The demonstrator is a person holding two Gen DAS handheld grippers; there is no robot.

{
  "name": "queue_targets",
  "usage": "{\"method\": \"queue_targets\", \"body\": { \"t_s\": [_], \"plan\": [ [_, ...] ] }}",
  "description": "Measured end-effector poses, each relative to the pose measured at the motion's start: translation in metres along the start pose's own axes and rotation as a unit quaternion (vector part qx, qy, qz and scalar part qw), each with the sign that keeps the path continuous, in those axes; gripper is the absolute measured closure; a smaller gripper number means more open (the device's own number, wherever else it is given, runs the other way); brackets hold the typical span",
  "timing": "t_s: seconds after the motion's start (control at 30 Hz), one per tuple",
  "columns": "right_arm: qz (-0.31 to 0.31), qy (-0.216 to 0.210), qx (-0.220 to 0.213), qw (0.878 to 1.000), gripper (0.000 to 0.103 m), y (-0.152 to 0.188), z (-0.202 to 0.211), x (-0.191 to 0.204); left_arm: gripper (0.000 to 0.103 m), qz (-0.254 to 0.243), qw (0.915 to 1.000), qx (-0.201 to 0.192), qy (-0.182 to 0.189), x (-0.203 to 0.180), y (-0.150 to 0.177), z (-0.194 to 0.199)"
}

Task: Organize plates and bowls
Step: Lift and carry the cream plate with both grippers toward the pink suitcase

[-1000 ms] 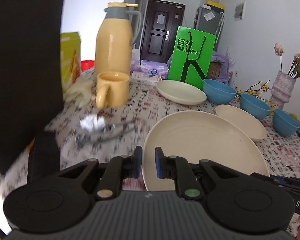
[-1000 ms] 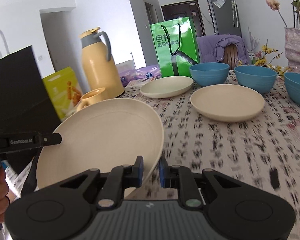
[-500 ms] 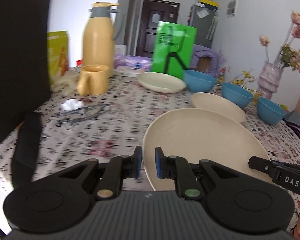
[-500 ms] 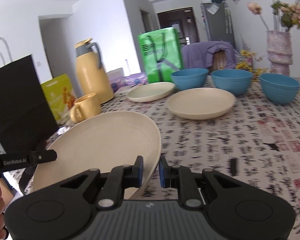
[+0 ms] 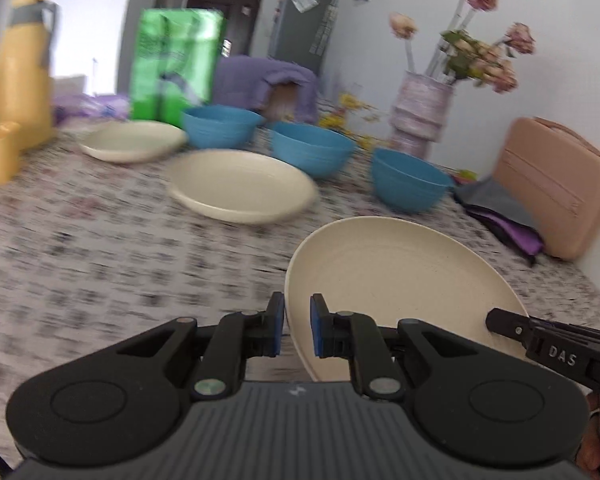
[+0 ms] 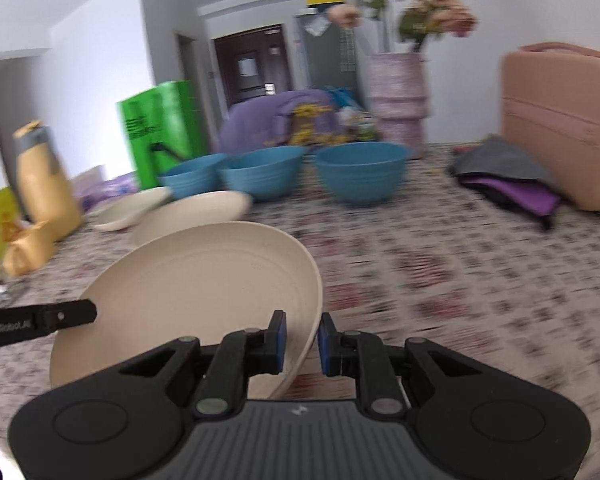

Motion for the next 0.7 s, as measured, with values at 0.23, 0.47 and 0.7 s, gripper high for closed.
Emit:
{"method": "queue_targets", "body": {
  "t_s": [0.23,0.47,0.7],
  "plan": [
    [-0.006,0.053,0.01,0.999,0.087,-0.003,-0.011,-0.064,0.09,-0.005,0.9987,0.023,0.044,-0.05,0.012,-0.041],
    [-0.025,0.059,0.023,0.998,0.082,0.009,-0.028,-0.073,0.089,-0.018,0.9973,0.043,0.056,-0.052,0.023,-0.053],
    [-0.035,0.053,0.002,0.998,0.064,0.001,-0.014,-0.068,0.075,-0.042,0.9964,0.03,0.068,-0.053,0.02,-0.036]
  ]
}}
Point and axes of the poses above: each gripper's, at about its wrist camera, not at the fingertips, and z roughly against the way its jaws point, x to its left, y to its underside, the point moved 5 cm from there along -z, roughly the way its jaws point
